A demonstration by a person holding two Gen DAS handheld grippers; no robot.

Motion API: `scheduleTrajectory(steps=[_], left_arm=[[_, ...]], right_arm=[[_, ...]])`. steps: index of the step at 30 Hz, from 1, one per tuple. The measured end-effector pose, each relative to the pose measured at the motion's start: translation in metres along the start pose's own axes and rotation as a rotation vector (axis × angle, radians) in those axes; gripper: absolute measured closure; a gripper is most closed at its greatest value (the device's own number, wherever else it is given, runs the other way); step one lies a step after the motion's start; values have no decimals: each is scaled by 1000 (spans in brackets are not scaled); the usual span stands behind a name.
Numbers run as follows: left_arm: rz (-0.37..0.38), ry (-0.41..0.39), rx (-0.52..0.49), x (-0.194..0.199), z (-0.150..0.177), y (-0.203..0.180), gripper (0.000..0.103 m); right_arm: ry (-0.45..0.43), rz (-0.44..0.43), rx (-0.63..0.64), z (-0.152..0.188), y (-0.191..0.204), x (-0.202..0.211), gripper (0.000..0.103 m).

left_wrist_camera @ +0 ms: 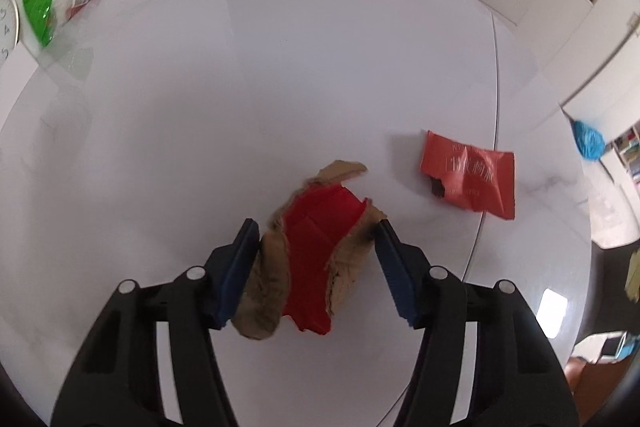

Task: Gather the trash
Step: 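Grasp the brown paper bag with the left tool while the right holds a yellow scrap, then carry to the bin and drop the bag with the left tool while the right drops the scrap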

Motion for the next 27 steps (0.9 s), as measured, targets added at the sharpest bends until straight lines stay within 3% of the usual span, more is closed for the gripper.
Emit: scheduleTrajectory(steps=[3,5,13,17,19,27], left_arm=[[17,-6,35,5,0,1,55],[43,0,65,8,3,4,75],[62,3,133,10,19,4,78],[75,4,137,11,19,1,81],[86,1,133,12,23,-3,88],[95,-7,104,20,37,-18,90]], right_arm=[[-9,-9,-23,11,-6,2,82],[-20,-9,-31,19,-9,6,82],[-69,-20,-100,43,-33,21,82],[-78,-7,-125,54,-47,29,82],[-88,-6,-141,60,-52,33,82],[-109,-5,-199,82,-69,36,82]])
Point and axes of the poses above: each gripper's, at about its wrist camera, not at the fingertips, and x roughly against the way its jaws point, y to its left, z to its underside, the point moved 7 cm from there along -x, roughly the way its jaws point, and after that the axes turned 13 degrees about y, right-handed, at the moved point
